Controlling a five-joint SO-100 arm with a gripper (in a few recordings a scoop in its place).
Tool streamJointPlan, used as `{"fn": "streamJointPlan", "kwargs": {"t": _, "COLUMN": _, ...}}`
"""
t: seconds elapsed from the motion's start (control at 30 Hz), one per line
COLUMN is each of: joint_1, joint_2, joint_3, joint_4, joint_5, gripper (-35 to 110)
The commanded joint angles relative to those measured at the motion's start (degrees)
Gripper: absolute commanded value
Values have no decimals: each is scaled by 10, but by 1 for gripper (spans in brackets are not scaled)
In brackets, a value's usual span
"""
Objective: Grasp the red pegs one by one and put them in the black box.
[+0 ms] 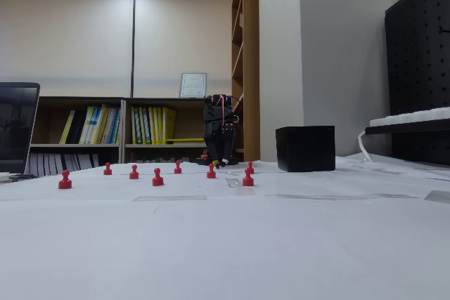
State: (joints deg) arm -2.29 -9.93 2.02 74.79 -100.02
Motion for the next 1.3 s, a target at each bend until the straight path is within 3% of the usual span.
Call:
{"fn": "streamJointPlan", "kwargs": {"t": 0.0, "joint_1": -7, "joint_2": -8, "joint_3": -6, "joint_4": 10, "joint_5": -4, "gripper": 0}}
{"fn": "streamJointPlan", "kwargs": {"t": 0.3, "joint_1": -34, "joint_2": -8, "joint_3": -6, "joint_4": 10, "joint_5": -4, "gripper": 0}}
{"fn": "streamJointPlan", "kwargs": {"t": 0.4, "joint_1": -58, "joint_2": -8, "joint_3": -6, "joint_4": 25, "joint_5": 107, "gripper": 0}}
{"fn": "streamJointPlan", "kwargs": {"t": 0.5, "joint_1": -87, "joint_2": 10, "joint_3": -6, "joint_4": 9, "joint_5": 126, "gripper": 0}}
{"fn": "streamJointPlan", "kwargs": {"t": 0.67, "joint_1": -95, "joint_2": 145, "joint_3": -6, "joint_4": -155, "joint_5": 138, "gripper": 0}}
{"fn": "streamJointPlan", "kwargs": {"t": 0.77, "joint_1": -83, "joint_2": 210, "joint_3": -6, "joint_4": -226, "joint_5": 213, "gripper": 0}}
{"fn": "streamJointPlan", "kwargs": {"t": 1.0, "joint_1": -105, "joint_2": 338, "joint_3": -3, "joint_4": -446, "joint_5": 157, "gripper": 3}}
{"fn": "streamJointPlan", "kwargs": {"t": 1.27, "joint_1": -94, "joint_2": 488, "joint_3": 0, "joint_4": -630, "joint_5": 226, "gripper": 12}}
